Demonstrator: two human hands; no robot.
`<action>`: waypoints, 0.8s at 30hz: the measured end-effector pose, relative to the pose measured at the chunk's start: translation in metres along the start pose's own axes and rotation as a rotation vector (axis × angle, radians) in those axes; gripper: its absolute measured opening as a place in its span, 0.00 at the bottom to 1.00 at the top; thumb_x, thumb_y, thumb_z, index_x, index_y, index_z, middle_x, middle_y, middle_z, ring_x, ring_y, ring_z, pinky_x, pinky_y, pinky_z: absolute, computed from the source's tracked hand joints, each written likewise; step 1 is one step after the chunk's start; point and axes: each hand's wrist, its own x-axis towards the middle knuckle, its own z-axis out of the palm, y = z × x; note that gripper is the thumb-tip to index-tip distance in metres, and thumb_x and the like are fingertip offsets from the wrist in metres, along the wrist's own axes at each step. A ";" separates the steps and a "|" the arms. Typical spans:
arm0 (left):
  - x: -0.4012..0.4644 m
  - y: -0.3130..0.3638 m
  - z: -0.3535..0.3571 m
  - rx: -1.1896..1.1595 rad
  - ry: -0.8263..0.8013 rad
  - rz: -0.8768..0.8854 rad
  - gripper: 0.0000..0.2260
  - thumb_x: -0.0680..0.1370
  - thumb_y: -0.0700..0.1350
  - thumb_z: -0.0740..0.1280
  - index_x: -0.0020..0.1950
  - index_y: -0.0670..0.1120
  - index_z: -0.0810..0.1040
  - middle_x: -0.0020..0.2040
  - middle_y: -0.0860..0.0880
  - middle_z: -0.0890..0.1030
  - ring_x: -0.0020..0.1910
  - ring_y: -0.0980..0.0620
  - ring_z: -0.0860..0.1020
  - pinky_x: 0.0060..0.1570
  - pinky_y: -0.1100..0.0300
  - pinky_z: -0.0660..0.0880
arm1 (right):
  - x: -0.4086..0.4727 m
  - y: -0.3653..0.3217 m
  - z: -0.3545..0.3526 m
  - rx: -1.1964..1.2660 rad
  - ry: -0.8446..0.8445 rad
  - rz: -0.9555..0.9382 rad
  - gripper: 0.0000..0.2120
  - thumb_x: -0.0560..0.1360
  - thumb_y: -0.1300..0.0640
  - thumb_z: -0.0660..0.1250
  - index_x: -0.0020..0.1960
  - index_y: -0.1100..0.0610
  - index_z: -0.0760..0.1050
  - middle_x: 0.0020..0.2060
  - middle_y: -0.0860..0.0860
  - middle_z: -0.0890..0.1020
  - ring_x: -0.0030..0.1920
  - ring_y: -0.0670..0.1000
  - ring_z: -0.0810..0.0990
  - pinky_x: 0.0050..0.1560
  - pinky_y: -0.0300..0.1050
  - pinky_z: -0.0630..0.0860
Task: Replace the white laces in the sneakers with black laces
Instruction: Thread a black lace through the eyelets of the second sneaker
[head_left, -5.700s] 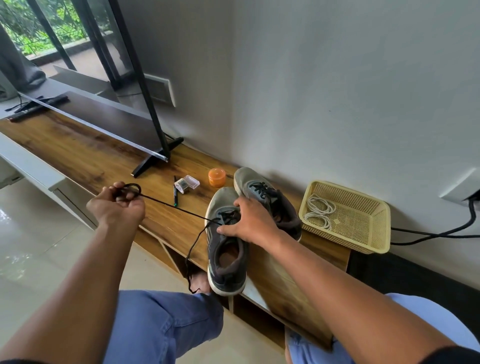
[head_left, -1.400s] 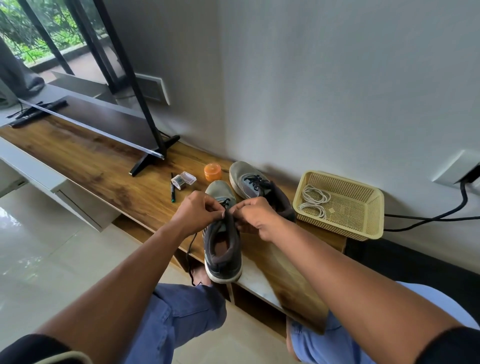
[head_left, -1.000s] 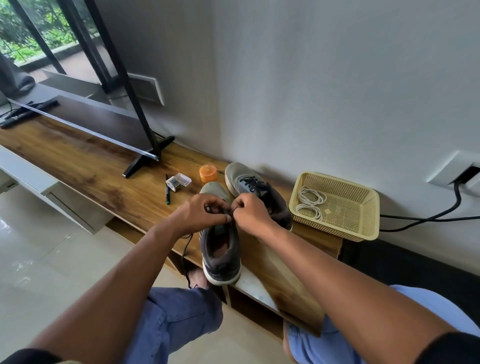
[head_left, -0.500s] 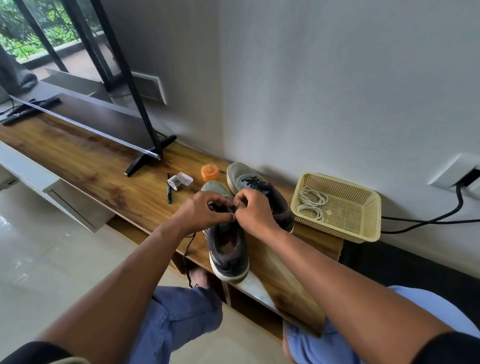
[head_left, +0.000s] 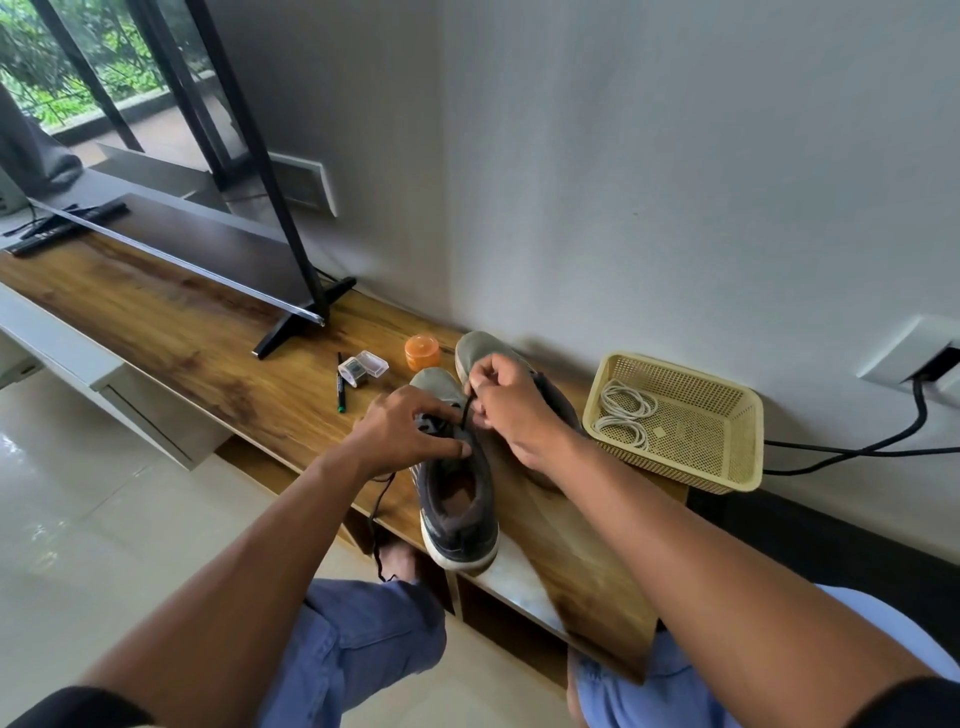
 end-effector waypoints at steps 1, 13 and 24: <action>0.000 -0.002 0.000 0.001 0.001 -0.004 0.20 0.58 0.78 0.70 0.48 0.75 0.78 0.65 0.58 0.74 0.67 0.50 0.70 0.66 0.42 0.73 | 0.000 -0.010 -0.003 0.113 -0.034 -0.007 0.11 0.85 0.65 0.56 0.45 0.58 0.68 0.40 0.54 0.73 0.33 0.47 0.66 0.31 0.40 0.64; 0.000 -0.006 0.000 0.026 -0.014 0.010 0.29 0.55 0.84 0.67 0.50 0.74 0.80 0.69 0.58 0.71 0.75 0.49 0.64 0.75 0.38 0.61 | -0.009 -0.076 -0.056 0.386 -0.415 -0.018 0.07 0.83 0.64 0.61 0.46 0.58 0.71 0.36 0.53 0.74 0.33 0.50 0.74 0.39 0.49 0.77; -0.004 -0.003 -0.003 0.121 -0.068 0.022 0.25 0.61 0.78 0.64 0.57 0.77 0.73 0.75 0.56 0.68 0.78 0.48 0.58 0.77 0.39 0.57 | -0.019 -0.009 -0.003 -1.240 -0.252 -0.057 0.11 0.84 0.48 0.63 0.58 0.55 0.76 0.48 0.53 0.80 0.52 0.57 0.81 0.47 0.51 0.75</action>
